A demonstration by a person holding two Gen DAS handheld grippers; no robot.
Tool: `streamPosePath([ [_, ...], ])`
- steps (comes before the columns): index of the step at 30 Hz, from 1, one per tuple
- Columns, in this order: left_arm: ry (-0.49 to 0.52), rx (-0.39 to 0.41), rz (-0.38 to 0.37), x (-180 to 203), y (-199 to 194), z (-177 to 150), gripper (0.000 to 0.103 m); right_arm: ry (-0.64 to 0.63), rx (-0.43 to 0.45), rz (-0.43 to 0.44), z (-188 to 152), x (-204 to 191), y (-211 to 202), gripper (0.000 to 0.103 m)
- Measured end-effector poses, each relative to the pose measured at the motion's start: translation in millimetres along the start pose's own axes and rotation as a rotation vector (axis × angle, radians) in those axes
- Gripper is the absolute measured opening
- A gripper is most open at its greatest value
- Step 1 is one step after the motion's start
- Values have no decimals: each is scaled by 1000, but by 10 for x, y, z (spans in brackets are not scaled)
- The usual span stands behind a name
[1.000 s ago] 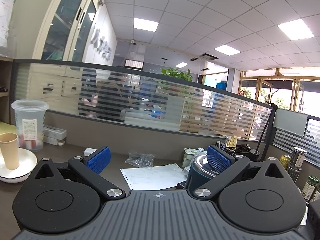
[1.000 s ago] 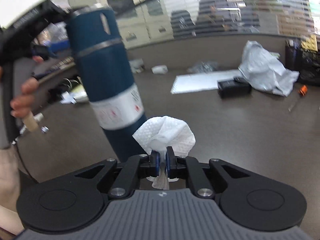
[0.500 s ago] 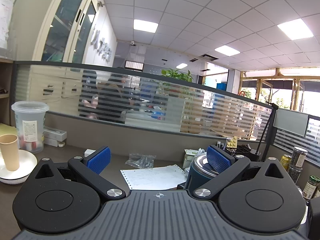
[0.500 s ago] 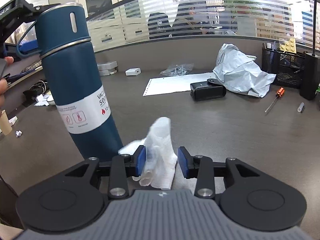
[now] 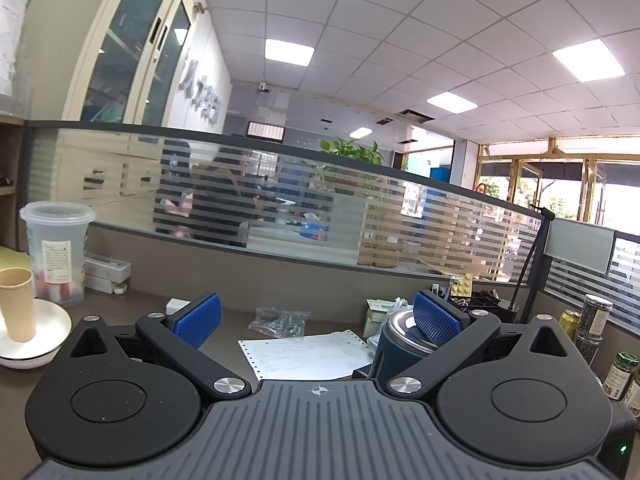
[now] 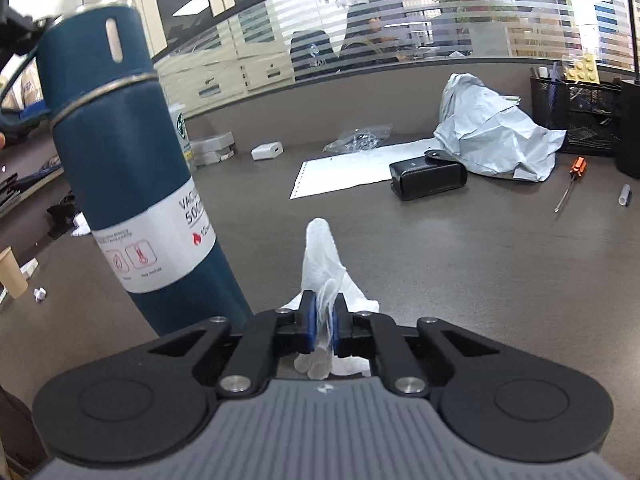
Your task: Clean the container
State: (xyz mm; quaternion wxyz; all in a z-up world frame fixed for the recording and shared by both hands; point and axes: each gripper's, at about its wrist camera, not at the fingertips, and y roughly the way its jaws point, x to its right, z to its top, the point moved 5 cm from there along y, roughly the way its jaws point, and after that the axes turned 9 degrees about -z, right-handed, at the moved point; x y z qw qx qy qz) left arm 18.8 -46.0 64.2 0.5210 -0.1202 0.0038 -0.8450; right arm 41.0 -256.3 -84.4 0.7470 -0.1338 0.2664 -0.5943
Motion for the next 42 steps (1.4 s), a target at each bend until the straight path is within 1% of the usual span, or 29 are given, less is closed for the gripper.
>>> streamPosePath([
  [2,0,0,-1,-2,-1,-1,103,51,28,37,69,51,-96,9],
  [5,5,0,-1,3,-2,1,103,134,91,138,225,106,-331,9],
  [7,9,-1,0,8,-4,2,103,177,140,219,349,107,-520,9],
  [12,11,-1,2,17,-7,1,103,260,246,459,609,51,-940,9],
  [14,12,-1,4,26,-3,3,103,302,279,547,700,60,-1046,9],
  [17,19,-1,7,40,0,5,103,349,309,644,810,73,-1104,9],
  [20,20,-2,10,47,12,9,103,327,289,635,851,-14,-991,9],
  [24,31,-2,15,63,6,9,103,297,221,537,786,-147,-674,9],
  [34,53,2,23,97,-24,1,103,226,255,473,804,-268,-709,9],
  [42,25,-2,0,54,-21,14,103,212,221,436,654,-239,-611,9],
])
